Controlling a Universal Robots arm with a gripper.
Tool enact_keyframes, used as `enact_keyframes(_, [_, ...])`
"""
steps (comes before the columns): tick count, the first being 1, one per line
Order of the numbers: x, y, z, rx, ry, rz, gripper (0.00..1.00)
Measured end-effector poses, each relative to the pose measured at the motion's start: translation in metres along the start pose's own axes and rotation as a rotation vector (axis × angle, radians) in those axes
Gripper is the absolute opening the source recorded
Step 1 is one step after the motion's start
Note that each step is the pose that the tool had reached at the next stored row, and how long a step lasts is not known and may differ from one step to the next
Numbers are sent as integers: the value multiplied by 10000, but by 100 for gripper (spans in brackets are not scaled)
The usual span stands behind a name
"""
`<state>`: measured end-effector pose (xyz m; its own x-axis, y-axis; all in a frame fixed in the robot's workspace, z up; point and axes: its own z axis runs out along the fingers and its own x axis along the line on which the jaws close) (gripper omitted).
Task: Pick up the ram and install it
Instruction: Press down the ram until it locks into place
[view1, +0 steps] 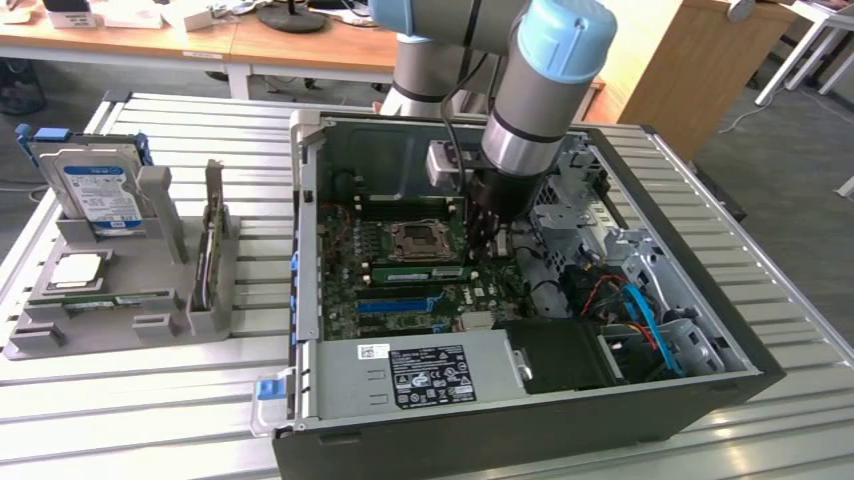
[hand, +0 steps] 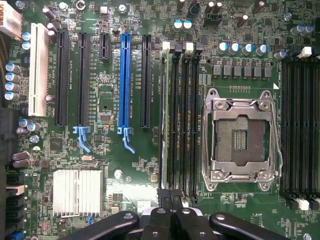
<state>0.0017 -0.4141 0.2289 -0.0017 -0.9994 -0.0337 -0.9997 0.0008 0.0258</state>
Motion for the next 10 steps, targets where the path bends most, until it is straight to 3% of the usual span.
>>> enact_keyframes(10, [0, -1, 25, -1, 0, 0, 11])
